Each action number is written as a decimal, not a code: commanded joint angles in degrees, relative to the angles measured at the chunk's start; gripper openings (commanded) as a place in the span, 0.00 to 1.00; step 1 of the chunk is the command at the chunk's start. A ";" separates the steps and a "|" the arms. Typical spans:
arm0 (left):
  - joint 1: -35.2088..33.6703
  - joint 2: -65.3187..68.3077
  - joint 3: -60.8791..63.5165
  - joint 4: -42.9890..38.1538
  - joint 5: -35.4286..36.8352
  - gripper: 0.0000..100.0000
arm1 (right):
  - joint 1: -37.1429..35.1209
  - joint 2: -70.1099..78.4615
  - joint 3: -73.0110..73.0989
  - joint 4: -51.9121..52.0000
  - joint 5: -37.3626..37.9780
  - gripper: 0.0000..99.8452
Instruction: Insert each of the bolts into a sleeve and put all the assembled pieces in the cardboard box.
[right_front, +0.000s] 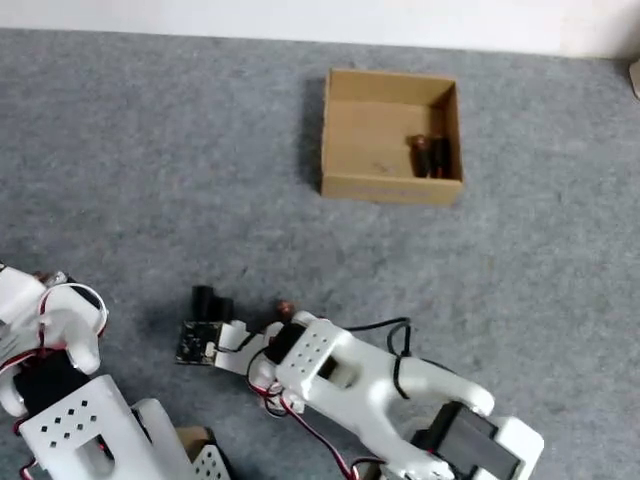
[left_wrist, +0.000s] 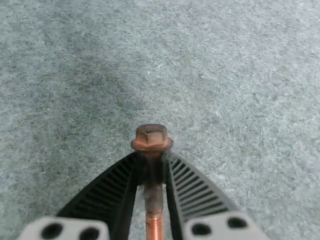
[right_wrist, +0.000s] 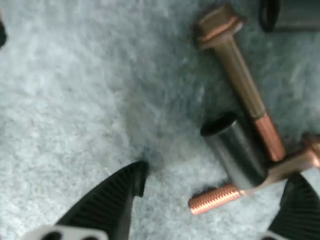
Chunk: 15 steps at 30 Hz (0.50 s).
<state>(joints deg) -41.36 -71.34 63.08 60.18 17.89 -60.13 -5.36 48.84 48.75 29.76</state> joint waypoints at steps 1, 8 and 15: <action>-0.31 -1.10 -2.42 -1.67 -0.44 0.00 | 0.66 4.62 -3.03 -1.63 0.44 0.38; -0.40 -1.10 -2.42 -1.76 -0.44 0.00 | 0.57 5.41 -3.12 -0.22 0.44 0.18; -0.22 -1.10 -2.42 -1.76 -0.44 0.00 | 0.66 5.41 -3.21 -0.31 0.35 0.14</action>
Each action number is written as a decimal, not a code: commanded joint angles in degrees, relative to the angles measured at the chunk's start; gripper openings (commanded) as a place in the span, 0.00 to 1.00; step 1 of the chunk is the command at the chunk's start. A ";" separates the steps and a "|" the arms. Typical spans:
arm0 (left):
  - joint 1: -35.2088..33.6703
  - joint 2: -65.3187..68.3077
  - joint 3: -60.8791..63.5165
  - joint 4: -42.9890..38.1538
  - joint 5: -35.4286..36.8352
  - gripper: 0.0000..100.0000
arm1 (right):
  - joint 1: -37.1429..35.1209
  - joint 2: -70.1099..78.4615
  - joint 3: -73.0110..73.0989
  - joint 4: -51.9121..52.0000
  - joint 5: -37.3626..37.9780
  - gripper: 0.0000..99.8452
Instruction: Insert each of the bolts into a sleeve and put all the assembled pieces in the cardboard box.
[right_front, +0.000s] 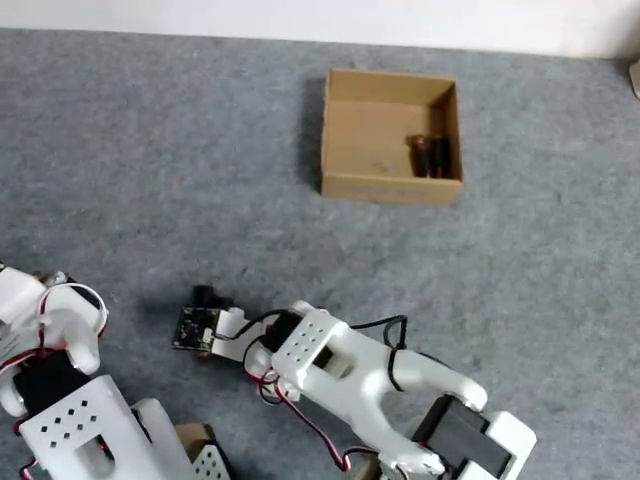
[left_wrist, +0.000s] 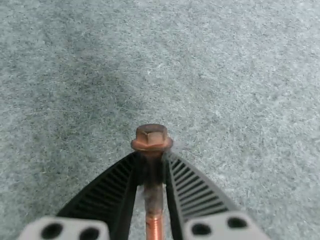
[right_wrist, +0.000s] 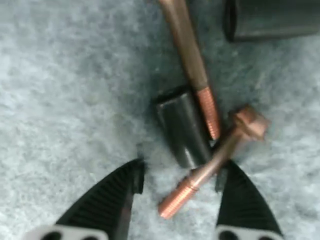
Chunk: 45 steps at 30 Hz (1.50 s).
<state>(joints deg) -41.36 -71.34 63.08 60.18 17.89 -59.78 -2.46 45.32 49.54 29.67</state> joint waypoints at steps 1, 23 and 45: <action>-0.22 -1.10 -2.42 -1.76 -0.44 0.00 | 0.31 2.51 0.31 -1.10 0.53 0.12; -0.13 -1.10 -2.51 -1.76 -0.44 0.00 | 0.48 2.42 -7.87 3.82 -6.68 0.23; -0.57 -1.01 -2.24 -3.60 -0.35 0.00 | -2.42 2.42 -7.96 -11.12 -17.49 0.23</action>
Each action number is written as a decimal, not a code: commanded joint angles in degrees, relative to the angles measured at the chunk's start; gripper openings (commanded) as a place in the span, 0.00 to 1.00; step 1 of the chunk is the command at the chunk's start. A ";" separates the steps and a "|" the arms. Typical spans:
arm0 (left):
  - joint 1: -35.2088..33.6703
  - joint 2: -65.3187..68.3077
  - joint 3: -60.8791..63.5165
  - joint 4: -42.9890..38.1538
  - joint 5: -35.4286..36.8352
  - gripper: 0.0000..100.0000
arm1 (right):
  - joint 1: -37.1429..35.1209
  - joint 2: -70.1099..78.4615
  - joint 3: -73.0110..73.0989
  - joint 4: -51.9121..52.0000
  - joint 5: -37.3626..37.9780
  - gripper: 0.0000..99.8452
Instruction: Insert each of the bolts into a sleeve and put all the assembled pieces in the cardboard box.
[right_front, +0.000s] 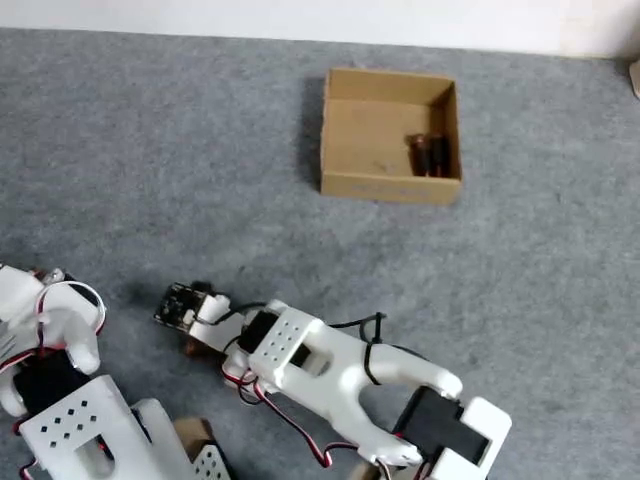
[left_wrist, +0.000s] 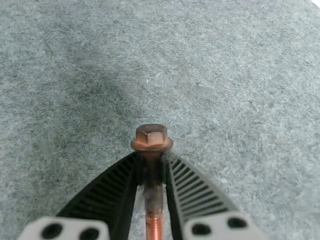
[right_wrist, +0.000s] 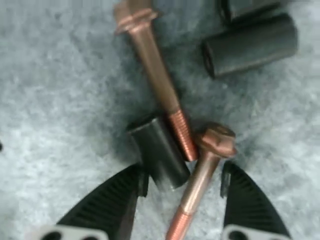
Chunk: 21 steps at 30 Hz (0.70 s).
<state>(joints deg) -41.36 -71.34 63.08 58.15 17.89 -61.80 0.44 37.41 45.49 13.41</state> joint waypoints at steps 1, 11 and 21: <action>-0.48 -1.01 -2.15 -1.58 -0.35 0.00 | -0.75 -0.57 0.04 -7.25 -1.23 0.23; -0.22 -1.01 -0.04 -4.22 -0.35 0.00 | -1.19 -12.88 0.13 1.27 -1.58 0.23; -0.48 -1.01 -0.22 -4.22 -0.26 0.00 | -6.37 -18.42 4.97 1.98 -1.23 0.23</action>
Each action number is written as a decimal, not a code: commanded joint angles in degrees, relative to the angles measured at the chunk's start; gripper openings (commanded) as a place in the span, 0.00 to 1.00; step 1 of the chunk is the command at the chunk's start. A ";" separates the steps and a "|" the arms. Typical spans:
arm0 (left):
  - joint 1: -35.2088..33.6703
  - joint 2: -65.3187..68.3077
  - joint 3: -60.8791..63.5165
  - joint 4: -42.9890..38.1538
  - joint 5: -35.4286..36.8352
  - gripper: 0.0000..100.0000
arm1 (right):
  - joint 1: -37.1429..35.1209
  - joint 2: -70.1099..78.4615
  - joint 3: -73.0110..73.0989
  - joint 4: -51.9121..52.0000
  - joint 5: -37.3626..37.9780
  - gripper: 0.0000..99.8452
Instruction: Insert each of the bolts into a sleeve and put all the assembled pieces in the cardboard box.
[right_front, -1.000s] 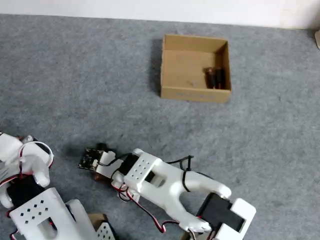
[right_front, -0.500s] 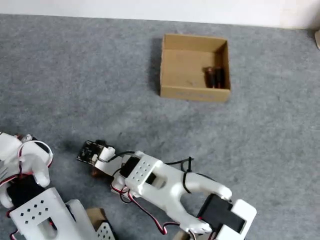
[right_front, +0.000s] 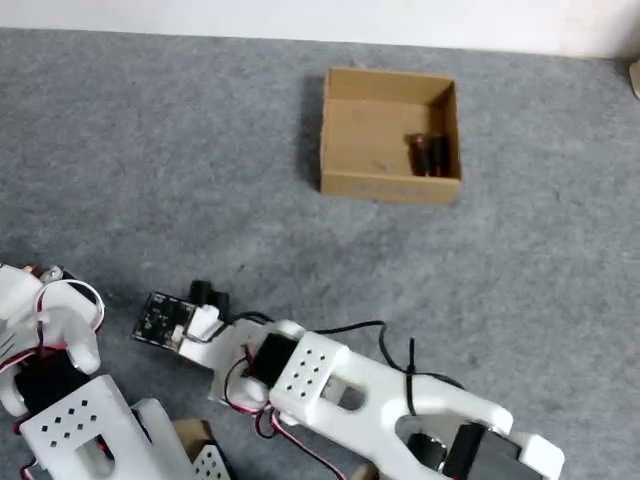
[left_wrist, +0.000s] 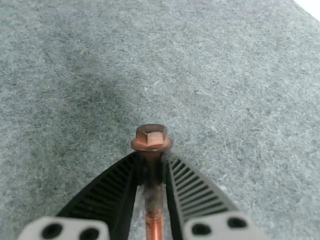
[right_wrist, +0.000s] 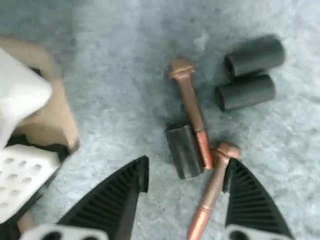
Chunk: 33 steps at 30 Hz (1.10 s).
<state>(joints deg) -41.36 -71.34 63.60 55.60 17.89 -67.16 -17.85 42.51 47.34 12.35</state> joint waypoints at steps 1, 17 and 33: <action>-0.48 -1.01 -0.75 -1.67 -0.26 0.00 | -0.66 1.27 -0.13 -0.66 -0.18 0.23; -0.57 -1.01 -0.66 -1.67 -0.35 0.00 | 0.31 18.59 -2.07 -7.87 4.31 0.17; -0.40 -1.01 -0.57 -1.58 -0.35 0.00 | 3.56 18.07 -2.07 -7.43 6.15 0.00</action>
<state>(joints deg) -41.36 -71.34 63.60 55.60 17.89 -64.88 0.79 40.57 39.87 19.12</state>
